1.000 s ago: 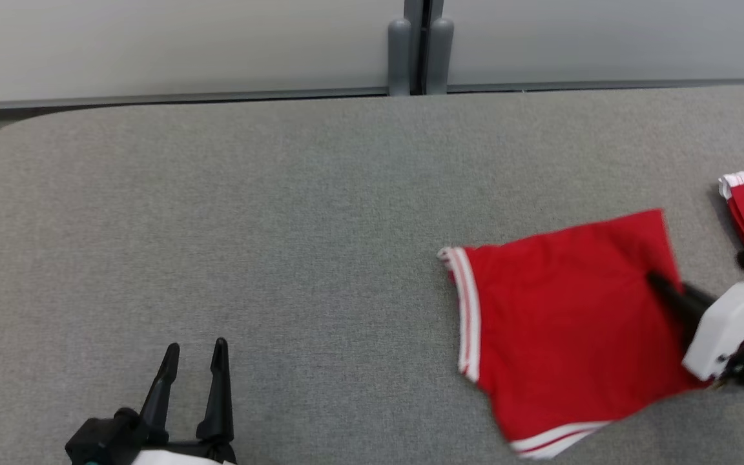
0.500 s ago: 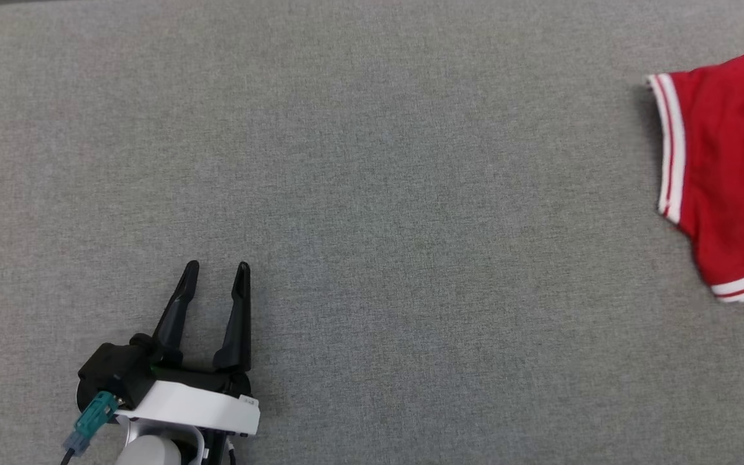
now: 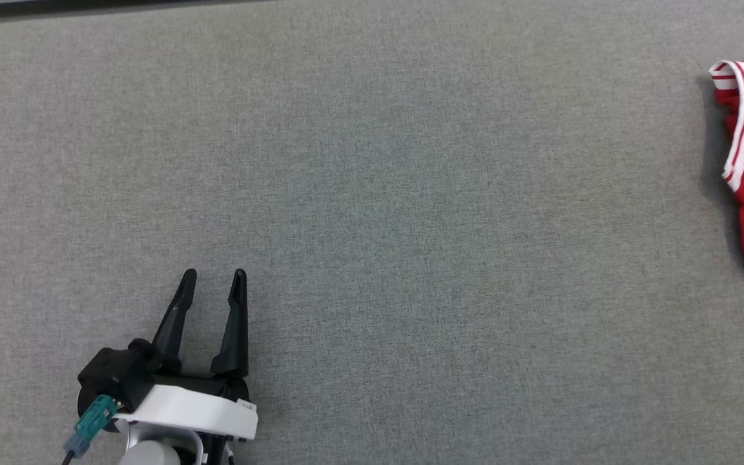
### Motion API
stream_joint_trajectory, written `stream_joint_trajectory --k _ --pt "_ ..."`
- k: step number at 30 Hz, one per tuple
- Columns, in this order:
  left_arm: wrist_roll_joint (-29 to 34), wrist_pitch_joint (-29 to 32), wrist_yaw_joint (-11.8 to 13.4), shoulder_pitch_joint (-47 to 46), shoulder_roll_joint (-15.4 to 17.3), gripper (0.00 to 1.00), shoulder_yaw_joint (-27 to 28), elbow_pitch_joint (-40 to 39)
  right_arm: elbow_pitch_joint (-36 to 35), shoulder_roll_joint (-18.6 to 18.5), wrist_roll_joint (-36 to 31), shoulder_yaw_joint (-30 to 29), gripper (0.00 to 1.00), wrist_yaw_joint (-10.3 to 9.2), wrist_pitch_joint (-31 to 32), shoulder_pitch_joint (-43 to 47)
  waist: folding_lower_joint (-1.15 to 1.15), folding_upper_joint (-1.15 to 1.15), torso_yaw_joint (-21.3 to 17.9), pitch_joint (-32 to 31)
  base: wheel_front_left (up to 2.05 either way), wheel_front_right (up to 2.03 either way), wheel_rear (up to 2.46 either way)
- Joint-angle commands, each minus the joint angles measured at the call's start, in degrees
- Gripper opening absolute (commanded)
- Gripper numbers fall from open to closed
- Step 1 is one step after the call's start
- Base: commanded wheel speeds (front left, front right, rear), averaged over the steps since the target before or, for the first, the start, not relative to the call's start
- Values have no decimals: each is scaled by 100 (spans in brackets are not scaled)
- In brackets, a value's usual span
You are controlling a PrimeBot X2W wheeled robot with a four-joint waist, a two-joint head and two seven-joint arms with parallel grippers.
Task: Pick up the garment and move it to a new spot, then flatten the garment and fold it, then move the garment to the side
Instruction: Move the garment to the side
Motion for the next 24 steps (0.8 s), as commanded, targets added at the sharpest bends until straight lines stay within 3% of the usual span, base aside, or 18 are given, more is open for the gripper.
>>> stream_joint_trajectory --k 1,4,11,15,19,24 --pt "-47 3 38 73 21 100 -6 29 -159 156 -166 4 100 -2 -394 192 0 0 -6 -185 0 0 0" --pt "-165 3 102 254 22 100 15 98 -506 509 -448 -22 100 -2 -1167 532 0 0 -23 -493 0 0 0" --pt "-363 2 330 791 21 100 233 159 -1131 1804 -1000 231 100 -2 -2451 2006 0 0 -28 -1400 0 0 0" --pt "-232 2 471 1126 23 100 436 151 -1132 2576 -1324 357 100 -2 -3209 2848 0 0 10 -1852 0 0 0" --pt "-115 3 600 1443 22 100 595 142 -965 3018 -1567 457 100 -3 -3810 3454 0 0 55 -2214 0 0 0" --pt "-59 2 658 1834 22 100 785 32 -862 3781 -1855 164 100 -2 -4219 4177 0 0 101 -2523 0 0 0"
